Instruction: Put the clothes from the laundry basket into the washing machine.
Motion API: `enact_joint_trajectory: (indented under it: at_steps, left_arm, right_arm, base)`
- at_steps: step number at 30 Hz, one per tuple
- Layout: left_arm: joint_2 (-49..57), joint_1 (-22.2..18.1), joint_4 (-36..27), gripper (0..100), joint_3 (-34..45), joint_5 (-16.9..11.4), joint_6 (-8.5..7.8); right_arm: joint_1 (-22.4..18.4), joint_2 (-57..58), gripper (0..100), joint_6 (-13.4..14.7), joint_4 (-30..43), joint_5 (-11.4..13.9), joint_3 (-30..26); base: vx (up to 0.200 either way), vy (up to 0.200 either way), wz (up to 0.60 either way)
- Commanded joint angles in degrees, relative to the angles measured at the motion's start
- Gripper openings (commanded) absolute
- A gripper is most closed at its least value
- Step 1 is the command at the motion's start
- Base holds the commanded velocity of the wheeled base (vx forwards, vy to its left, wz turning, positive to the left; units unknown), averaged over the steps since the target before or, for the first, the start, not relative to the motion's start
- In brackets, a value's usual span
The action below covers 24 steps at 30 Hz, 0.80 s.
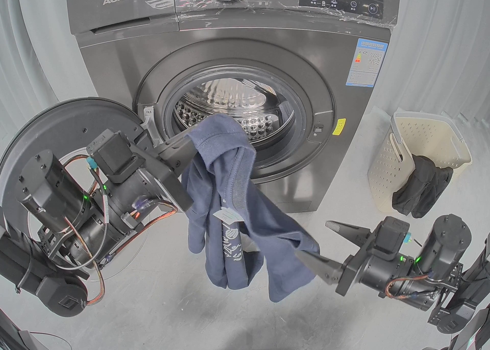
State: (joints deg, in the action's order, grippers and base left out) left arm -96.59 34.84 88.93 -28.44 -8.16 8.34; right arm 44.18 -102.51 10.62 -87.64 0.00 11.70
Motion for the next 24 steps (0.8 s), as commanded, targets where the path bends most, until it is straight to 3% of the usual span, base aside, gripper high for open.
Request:
enact_joint_trajectory:
  at_steps: [1, 8, 12, 17, 24]
  left_arm:
    - [-0.01, 0.75, 0.01, 0, -0.21, -0.19, 0.36]
    - [-0.27, 0.75, 0.01, 0, -0.39, -0.37, 0.80]
    - [0.08, 1.72, 0.01, 0, -0.21, -0.46, 0.71]
    - [0.61, 2.86, 0.01, 0, -0.39, -0.72, 0.71]
    - [0.61, 3.13, -0.07, 0, -1.09, -0.72, 0.71]
  right_arm:
    - [1.08, -0.32, 100, 0.02, -0.16, 0.97, -6.43]
    - [0.12, 0.82, 100, -0.16, -0.96, 5.19, -6.17]
    - [-0.76, 0.12, 100, -0.16, -0.96, 4.66, -4.32]
    - [-5.59, -7.35, 100, -1.13, -0.96, 4.57, 1.66]
    - [-6.03, -15.97, 100, -1.48, -0.96, 4.66, 5.96]
  base:
    - [0.000, 0.000, 0.00]
    - [0.000, 0.000, 0.00]
    - [0.000, 0.000, 0.00]
    - [0.000, 0.000, 0.00]
    - [0.000, 0.000, 0.00]
